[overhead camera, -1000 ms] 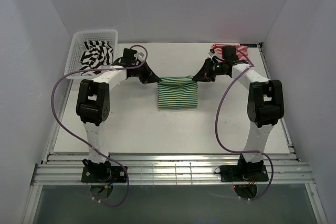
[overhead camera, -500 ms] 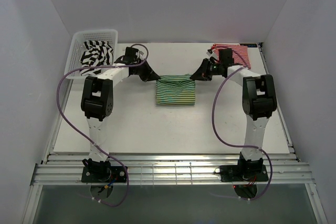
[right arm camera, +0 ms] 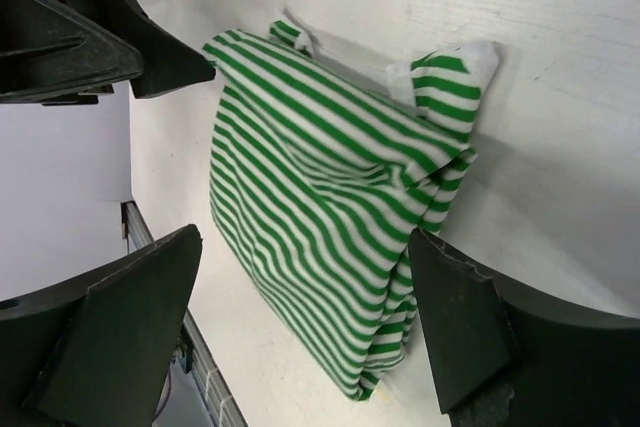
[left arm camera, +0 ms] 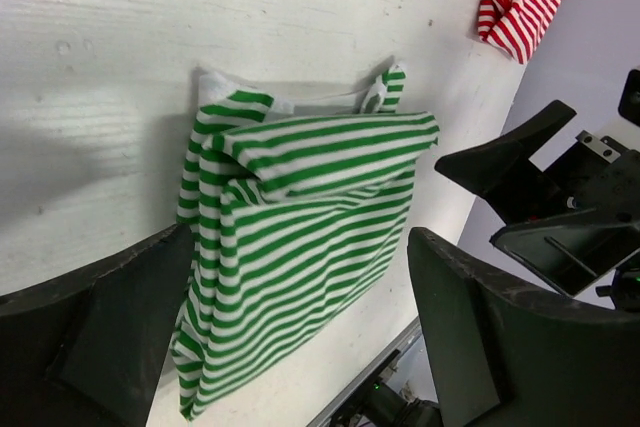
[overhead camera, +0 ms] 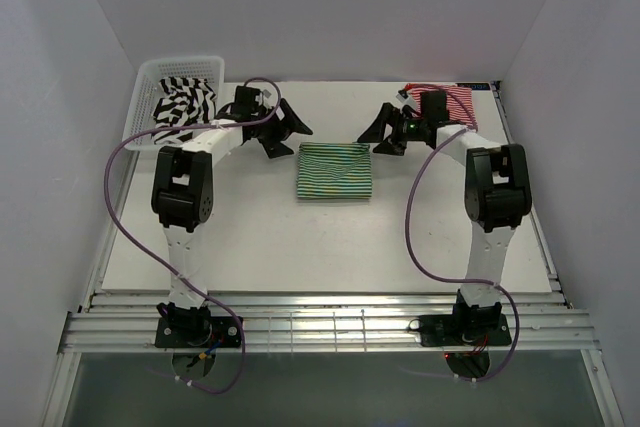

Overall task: Fold and stack the tank tops
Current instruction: Fold the tank top

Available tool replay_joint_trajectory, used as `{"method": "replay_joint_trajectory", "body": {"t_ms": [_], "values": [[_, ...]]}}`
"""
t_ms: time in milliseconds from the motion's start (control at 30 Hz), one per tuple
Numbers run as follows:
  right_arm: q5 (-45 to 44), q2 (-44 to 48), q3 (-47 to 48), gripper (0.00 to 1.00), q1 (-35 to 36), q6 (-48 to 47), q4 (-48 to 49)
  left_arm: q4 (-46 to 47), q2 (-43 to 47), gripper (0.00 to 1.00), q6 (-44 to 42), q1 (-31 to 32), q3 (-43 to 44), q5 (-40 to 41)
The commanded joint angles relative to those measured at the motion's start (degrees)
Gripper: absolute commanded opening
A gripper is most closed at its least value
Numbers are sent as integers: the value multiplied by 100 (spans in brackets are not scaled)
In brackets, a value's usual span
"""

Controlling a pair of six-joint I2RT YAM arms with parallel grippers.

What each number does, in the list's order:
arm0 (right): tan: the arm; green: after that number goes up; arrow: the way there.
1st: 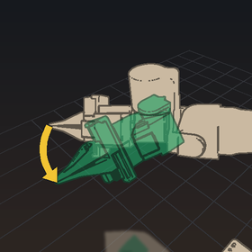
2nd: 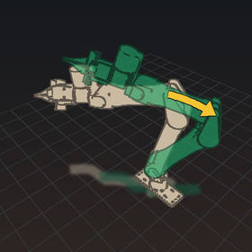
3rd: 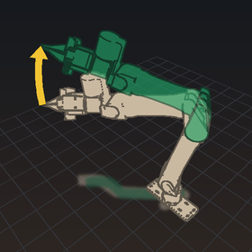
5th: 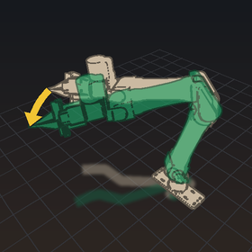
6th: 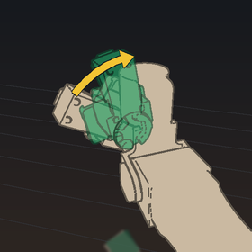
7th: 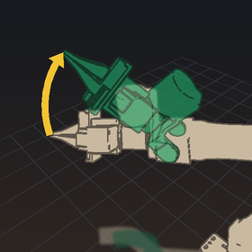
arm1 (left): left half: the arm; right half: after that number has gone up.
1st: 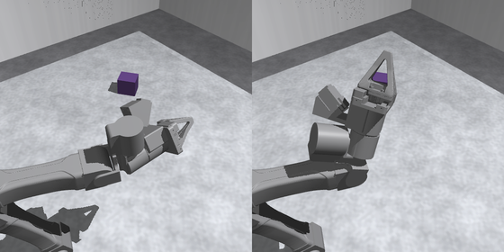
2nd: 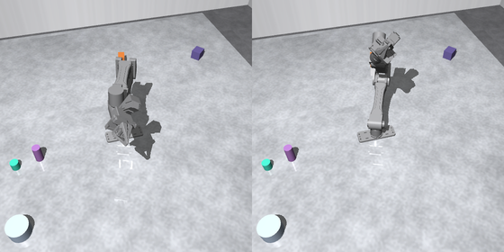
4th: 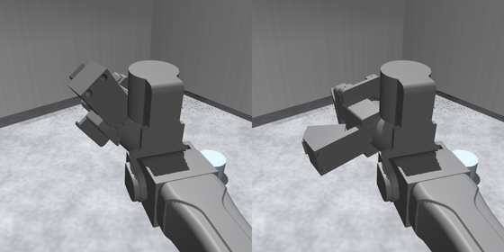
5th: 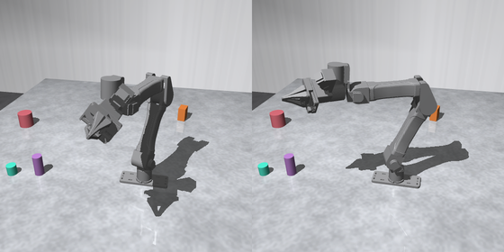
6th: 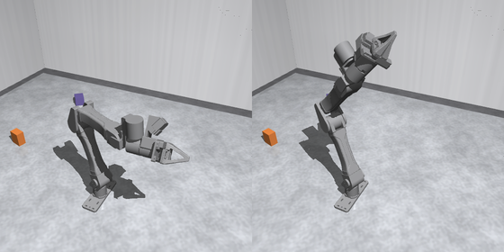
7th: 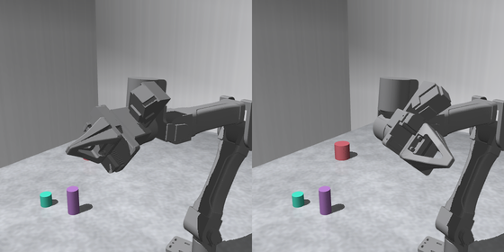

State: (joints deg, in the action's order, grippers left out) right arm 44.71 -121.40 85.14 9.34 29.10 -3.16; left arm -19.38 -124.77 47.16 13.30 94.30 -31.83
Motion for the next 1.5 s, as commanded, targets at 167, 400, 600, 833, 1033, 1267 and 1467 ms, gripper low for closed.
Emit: {"method": "replay_joint_trajectory", "body": {"t_ms": [167, 400, 600, 833, 1033, 1267, 1467], "values": [[-112, 1216, -798, 90, 243, -449, 122, 338, 1139, 98, -286, 418, -360, 64], [-111, 715, -411, 90, 454, -291, 245, 364, 481, 98, -295, 507, 8, -60], [-155, 48, 141, 90, 542, -124, 755, 830, -240, 98, -198, 516, 325, 186], [-507, -744, 688, 90, 542, -1, 834, 672, -794, 98, -198, 507, 783, 608], [-841, -1095, 671, 90, 472, 34, 834, 278, -1005, 98, -189, 446, 712, 906], [-868, -983, 643, 90, 419, -132, 580, 4, -760, 98, -303, 358, 659, 1162], [-596, -25, 626, 90, 410, -527, 377, 92, -233, 98, -689, 542, 915, 1073]]}}
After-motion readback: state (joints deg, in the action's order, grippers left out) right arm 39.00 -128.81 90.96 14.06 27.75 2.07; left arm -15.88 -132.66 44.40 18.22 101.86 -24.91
